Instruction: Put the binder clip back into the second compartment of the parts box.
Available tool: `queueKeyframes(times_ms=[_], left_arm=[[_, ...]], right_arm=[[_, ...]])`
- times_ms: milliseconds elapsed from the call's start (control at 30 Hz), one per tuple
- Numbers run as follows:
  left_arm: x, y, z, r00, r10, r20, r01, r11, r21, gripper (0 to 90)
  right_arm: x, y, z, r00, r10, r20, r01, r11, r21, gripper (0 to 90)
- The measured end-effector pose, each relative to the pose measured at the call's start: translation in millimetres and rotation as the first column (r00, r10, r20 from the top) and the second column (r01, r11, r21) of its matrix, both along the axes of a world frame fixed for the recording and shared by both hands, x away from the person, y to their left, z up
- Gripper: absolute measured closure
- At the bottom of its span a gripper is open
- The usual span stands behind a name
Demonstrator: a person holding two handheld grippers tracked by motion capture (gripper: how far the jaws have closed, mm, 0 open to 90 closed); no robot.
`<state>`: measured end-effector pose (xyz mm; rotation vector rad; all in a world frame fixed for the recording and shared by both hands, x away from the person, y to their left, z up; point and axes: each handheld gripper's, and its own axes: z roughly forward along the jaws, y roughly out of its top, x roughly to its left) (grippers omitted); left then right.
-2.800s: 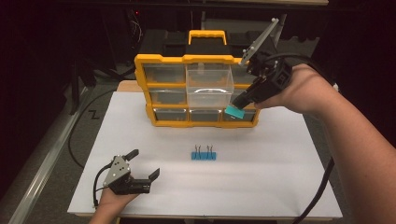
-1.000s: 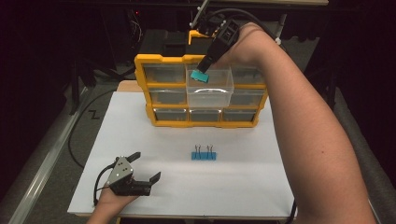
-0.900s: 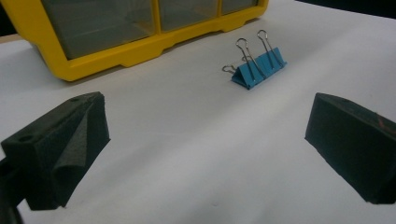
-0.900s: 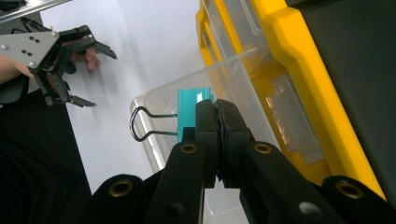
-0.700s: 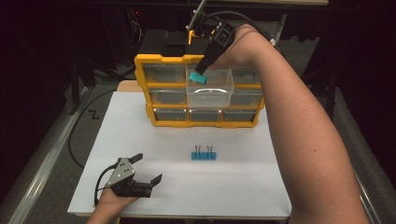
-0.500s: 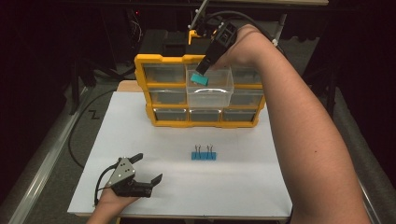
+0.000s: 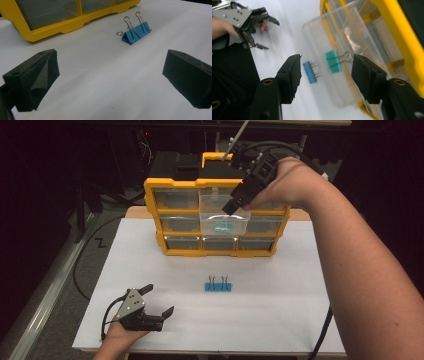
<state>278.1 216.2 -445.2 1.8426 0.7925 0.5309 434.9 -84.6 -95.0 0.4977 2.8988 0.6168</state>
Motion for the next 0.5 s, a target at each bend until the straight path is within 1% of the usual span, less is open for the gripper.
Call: queueKeyframes(times_ms=[67,100,133,200,233,267,300,367,433,467,500], left_arm=[[-0.2,0.1,0.3,1.0000,-0.002,0.001,0.002,1.0000,-0.004,1.8],[-0.4,0.0,0.2,1.0000,-0.004,0.003,0.004,1.0000,-0.008,1.4],[-0.5,-0.1,0.2,1.0000,-0.004,0.001,0.004,1.0000,-0.008,1.3],[-0.5,-0.5,0.0,0.9999,-0.010,-0.007,0.010,0.9999,-0.010,1.3],[-0.5,-0.6,0.1,0.9998,-0.013,-0.014,0.013,0.9999,-0.011,1.3],[-0.1,-0.9,0.3,0.9997,-0.010,-0.021,0.010,0.9999,-0.008,1.2],[0.0,-0.8,0.6,0.9997,-0.009,-0.023,0.009,0.9999,-0.009,1.2],[0.2,0.1,1.3,0.9998,-0.010,-0.018,0.010,0.9997,-0.022,1.1],[-0.1,1.1,1.8,1.0000,-0.008,0.000,0.008,0.9994,-0.034,1.2],[-0.1,1.7,2.3,1.0000,-0.007,-0.005,0.007,0.9991,-0.042,1.2],[0.4,3.0,3.1,0.9998,-0.006,-0.019,0.005,0.9988,-0.050,1.7]], right_arm=[[-3.0,-2.6,0.0,1.0000,-0.002,0.001,0.002,1.000,0.001,39.6],[-6.9,-6.0,0.1,1.0000,-0.001,0.003,0.001,1.000,-0.003,39.1],[-11.8,-10.3,-1.0,1.0000,0.000,-0.006,0.000,1.000,-0.001,37.7],[-18.3,-16.1,-4.0,0.9999,-0.001,-0.010,0.001,1.000,-0.005,36.2],[-22.4,-20.4,-6.8,0.9999,-0.002,-0.013,0.002,1.000,-0.006,35.5],[-27.0,-26.5,-11.8,0.9999,-0.005,-0.015,0.005,1.000,-0.019,34.2],[-27.0,-26.5,-11.8,0.9999,-0.005,-0.015,0.005,1.000,-0.019,34.2],[-32.2,-32.6,-19.8,0.9997,-0.007,-0.023,0.006,1.000,-0.030,32.5],[-37.5,-38.7,-29.5,0.9994,-0.011,-0.033,0.010,1.000,-0.029,32.3],[-38.7,-40.7,-32.7,0.9994,-0.008,-0.032,0.007,1.000,-0.026,32.4],[-40.6,-43.0,-36.6,0.9993,-0.010,-0.037,0.008,1.000,-0.028,32.5]])
